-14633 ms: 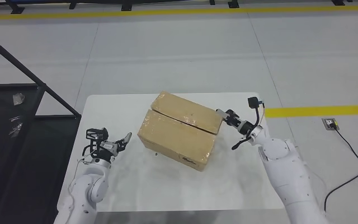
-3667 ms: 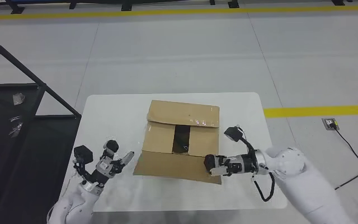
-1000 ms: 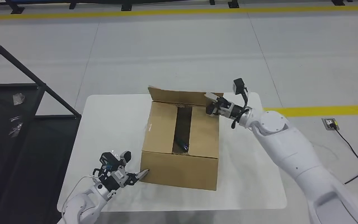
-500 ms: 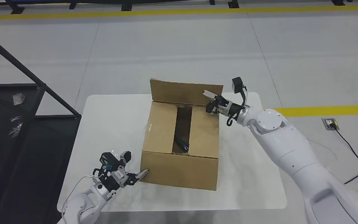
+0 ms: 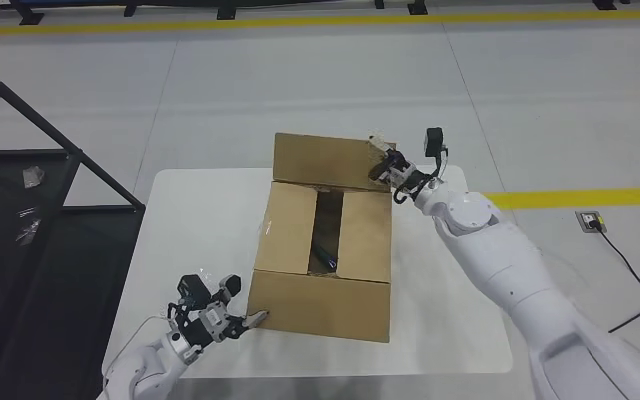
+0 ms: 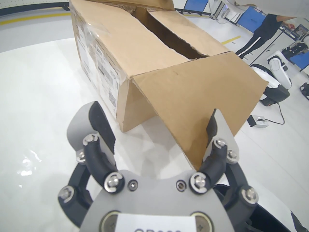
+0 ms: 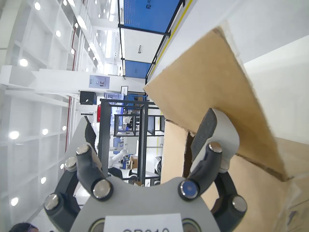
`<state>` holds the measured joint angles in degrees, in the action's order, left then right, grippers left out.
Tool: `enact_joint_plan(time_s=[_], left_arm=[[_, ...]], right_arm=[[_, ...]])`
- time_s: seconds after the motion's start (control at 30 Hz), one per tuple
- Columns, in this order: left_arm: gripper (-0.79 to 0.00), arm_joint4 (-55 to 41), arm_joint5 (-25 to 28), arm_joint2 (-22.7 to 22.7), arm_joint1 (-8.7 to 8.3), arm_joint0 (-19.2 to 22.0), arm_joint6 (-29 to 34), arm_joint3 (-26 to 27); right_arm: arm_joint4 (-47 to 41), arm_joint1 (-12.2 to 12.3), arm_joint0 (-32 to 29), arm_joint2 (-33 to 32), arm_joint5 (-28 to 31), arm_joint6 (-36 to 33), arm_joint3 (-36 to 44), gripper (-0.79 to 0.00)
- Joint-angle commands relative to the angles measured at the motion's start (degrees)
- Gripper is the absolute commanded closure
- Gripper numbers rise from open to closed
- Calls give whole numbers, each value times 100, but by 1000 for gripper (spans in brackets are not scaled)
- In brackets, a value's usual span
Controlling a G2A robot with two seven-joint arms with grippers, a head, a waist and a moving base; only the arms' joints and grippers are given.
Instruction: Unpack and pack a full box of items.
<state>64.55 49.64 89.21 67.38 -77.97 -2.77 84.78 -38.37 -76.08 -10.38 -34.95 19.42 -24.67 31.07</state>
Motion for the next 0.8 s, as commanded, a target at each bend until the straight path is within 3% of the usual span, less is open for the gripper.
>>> enact_joint_plan(time_s=[0.0, 0.4, 0.63, 0.77], left_arm=[[-785, 57, 26, 9, -17, -44, -17, 23], [-785, 460, 161, -40, -93, -159, -198, 68], [-785, 585, 179, -101, -126, -153, -250, 41], [-785, 612, 170, -123, -146, -144, -273, 43]], right_arm=[[-147, -127, 64, -33, -85, 175, -226, -785], [-38, -771, 312, 71, -391, 460, -1343, -785], [38, -940, 351, 0, -356, 412, -1687, -785], [-11, -976, 351, -129, -4, 312, -1777, -785]])
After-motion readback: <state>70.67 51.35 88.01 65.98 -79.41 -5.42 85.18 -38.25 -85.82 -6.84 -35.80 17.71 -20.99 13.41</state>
